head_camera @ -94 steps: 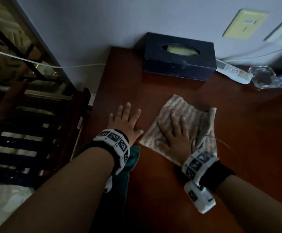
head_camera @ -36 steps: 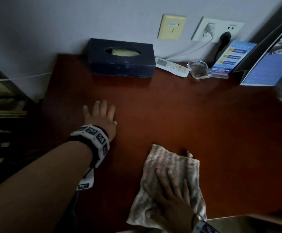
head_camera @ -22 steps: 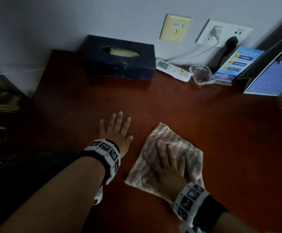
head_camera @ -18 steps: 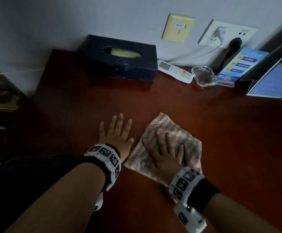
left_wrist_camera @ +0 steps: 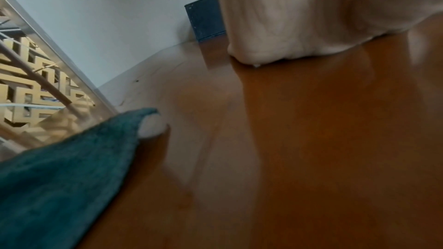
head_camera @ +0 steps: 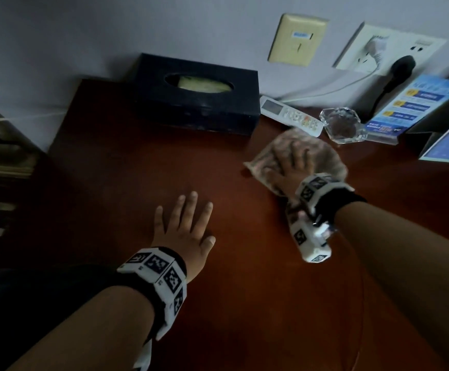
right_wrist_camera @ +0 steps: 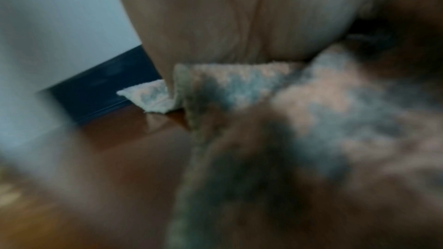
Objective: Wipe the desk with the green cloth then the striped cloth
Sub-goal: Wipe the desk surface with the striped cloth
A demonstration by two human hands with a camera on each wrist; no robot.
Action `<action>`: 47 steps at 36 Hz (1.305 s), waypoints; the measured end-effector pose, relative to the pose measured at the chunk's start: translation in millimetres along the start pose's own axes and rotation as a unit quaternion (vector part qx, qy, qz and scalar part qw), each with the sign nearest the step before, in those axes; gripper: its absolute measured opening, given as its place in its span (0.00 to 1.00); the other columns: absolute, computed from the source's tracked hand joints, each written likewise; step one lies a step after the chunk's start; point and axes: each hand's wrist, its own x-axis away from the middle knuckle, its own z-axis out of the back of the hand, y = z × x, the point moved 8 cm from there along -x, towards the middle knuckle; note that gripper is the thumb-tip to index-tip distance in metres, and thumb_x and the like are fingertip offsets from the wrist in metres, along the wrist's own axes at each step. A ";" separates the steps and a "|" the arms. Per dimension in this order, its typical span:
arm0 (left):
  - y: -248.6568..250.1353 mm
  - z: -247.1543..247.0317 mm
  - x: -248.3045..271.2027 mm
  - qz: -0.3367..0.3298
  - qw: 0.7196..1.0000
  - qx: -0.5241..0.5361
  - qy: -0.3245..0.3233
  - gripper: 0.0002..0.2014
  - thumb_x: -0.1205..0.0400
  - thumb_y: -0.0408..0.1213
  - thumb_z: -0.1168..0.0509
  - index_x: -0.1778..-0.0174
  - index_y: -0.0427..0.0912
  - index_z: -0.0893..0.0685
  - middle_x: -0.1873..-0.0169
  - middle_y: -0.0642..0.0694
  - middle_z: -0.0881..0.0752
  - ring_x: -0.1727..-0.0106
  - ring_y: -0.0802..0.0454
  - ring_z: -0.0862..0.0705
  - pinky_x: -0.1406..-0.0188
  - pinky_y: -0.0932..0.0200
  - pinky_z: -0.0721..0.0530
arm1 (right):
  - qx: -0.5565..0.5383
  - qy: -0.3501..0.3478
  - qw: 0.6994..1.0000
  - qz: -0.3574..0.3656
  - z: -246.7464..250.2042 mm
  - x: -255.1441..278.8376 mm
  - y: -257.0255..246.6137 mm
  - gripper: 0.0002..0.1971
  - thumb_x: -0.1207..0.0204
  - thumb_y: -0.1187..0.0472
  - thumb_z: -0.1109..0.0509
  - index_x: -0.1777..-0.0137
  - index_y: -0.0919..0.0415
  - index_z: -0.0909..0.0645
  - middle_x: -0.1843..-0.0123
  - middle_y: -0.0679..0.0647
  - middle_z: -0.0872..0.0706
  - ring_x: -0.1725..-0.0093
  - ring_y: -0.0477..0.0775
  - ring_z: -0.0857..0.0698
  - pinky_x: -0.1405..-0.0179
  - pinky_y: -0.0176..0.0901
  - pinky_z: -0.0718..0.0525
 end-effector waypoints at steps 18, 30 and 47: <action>1.3 1.7 -2.1 0.006 1.000 0.001 0.009 0.29 0.14 0.56 0.67 0.33 0.54 0.83 0.32 0.47 0.85 0.21 0.46 0.76 0.23 0.35 0.67 | -0.010 0.032 0.996 0.078 -23.1 38.7 -105.6 0.32 0.25 0.29 0.60 0.23 0.28 0.67 0.21 0.42 0.78 0.23 0.60 0.78 0.31 0.80 0.71; 0.1 1.6 0.2 0.008 1.000 0.001 0.000 0.28 0.14 0.56 0.68 0.33 0.54 0.83 0.34 0.47 0.85 0.22 0.45 0.77 0.23 0.35 0.68 | 0.022 0.001 0.997 -0.074 1.0 5.6 87.7 0.44 0.43 0.14 0.70 0.24 0.23 0.63 0.19 0.46 0.77 0.23 0.67 0.78 0.25 0.72 0.69; 1.5 5.7 2.9 0.019 1.000 0.007 -0.006 0.29 0.14 0.56 0.67 0.23 0.54 0.77 0.24 0.46 0.79 0.21 0.45 0.75 0.22 0.35 0.66 | -0.049 0.109 0.993 0.015 -93.3 178.6 -27.4 0.35 0.27 0.26 0.52 0.25 0.24 0.68 0.20 0.43 0.76 0.22 0.56 0.77 0.32 0.81 0.71</action>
